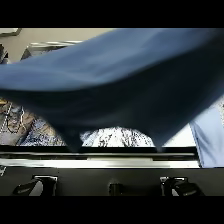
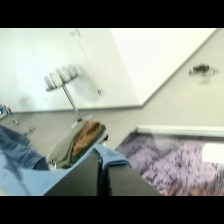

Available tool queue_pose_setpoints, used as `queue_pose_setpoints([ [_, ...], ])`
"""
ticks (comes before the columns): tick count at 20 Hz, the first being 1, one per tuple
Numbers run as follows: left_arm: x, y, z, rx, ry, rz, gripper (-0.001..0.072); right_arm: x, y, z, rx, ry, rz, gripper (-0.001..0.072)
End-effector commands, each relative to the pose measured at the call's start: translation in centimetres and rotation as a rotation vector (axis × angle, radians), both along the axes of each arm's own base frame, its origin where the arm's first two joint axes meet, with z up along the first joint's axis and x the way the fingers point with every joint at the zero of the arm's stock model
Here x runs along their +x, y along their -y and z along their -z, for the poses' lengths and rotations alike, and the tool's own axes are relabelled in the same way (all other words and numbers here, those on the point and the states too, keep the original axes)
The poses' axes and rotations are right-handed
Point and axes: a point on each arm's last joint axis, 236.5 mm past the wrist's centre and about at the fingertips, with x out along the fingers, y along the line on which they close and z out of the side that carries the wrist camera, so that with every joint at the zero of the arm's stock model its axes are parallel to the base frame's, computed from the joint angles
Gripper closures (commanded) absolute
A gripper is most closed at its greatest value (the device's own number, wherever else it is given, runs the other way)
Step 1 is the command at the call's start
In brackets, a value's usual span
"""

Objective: Fold the clothes and pants, and hang the long-sleeved shirts on hangers.

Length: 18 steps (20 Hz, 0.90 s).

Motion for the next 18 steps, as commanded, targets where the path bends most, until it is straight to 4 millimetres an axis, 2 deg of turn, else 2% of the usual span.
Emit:
queue_pose_setpoints([
  [1,-2.5,-2.8,-0.9,0.002,0.043,-0.145,0.0694,0.0,1.1,-1.2,0.013,0.022,0.050,0.0684],
  [2,-0.9,-3.1,0.2,-0.007,-0.006,-0.140,0.0694,1.4,1.2,0.0,0.000,-0.027,0.067,0.0684],
  [4,3.4,-3.2,3.6,-0.038,-0.127,-0.096,0.0694,5.6,1.6,4.1,-0.077,-0.181,0.129,0.0684],
  [5,5.9,-3.0,5.7,-0.039,-0.195,-0.057,0.0694,8.3,2.2,7.0,-0.123,-0.284,0.174,0.0684],
  [7,11.6,-2.6,11.1,-0.087,-0.344,0.023,0.0695,13.8,3.0,13.3,-0.227,-0.480,0.247,0.0683],
  [9,17.3,-2.9,18.5,-0.134,-0.526,0.058,0.0694,19.0,2.6,19.8,-0.314,-0.654,0.259,0.0683],
  [11,22.8,-2.7,27.3,-0.165,-0.708,0.080,0.0694,24.2,1.6,26.7,-0.365,-0.806,0.247,0.0683],
  [13,27.4,-2.0,36.1,-0.153,-0.856,0.111,0.0694,29.3,1.3,34.0,-0.411,-0.914,0.268,0.0683],
  [15,30.5,-0.9,44.6,-0.165,-0.988,0.133,0.0694,33.8,1.0,40.8,-0.431,-0.973,0.290,0.0683],
  [16,31.4,-0.4,48.2,-0.169,-1.038,0.139,0.0695,35.6,0.7,44.1,-0.427,-0.995,0.298,0.0682],
  [18,32.3,0.5,54.3,-0.177,-1.125,0.147,0.0694,37.8,0.4,49.4,-0.386,-1.059,0.325,0.0682],
])
